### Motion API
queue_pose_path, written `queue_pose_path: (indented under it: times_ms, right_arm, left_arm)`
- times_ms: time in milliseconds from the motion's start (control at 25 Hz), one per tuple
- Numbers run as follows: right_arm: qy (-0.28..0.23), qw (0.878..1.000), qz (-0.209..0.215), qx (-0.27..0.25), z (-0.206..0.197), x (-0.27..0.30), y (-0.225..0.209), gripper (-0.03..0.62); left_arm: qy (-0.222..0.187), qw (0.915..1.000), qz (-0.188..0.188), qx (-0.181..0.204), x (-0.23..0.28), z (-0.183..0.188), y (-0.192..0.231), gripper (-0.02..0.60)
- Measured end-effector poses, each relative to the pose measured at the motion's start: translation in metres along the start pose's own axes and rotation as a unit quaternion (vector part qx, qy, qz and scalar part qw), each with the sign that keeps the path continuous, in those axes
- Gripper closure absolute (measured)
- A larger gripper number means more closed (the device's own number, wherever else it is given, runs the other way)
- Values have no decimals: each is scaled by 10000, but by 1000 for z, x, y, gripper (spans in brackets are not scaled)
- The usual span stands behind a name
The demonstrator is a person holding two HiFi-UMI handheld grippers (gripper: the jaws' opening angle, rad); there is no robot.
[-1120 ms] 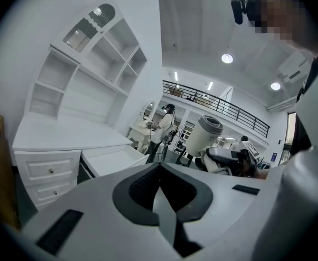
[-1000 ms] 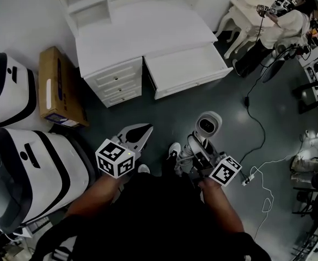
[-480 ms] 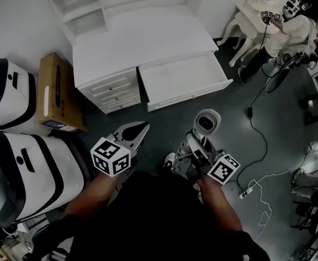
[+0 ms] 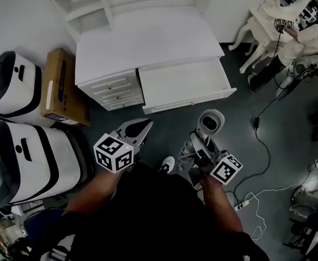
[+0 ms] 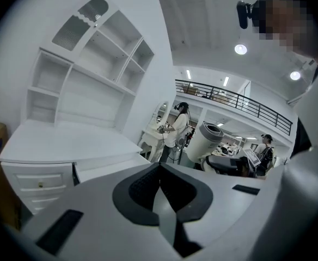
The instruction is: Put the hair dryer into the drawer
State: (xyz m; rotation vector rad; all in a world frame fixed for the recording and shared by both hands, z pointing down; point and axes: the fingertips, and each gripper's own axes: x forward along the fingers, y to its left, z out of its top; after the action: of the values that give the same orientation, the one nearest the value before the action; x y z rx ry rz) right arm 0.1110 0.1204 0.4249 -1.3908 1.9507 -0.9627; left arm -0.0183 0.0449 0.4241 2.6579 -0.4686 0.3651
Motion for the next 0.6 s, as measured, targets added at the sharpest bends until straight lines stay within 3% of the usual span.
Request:
queue_pose_path:
  times_ms: [600]
  right_arm:
    - [123, 9993, -13, 361, 15, 12, -49, 376]
  left_arm:
    - [307, 9990, 312, -119, 34, -10, 11, 572]
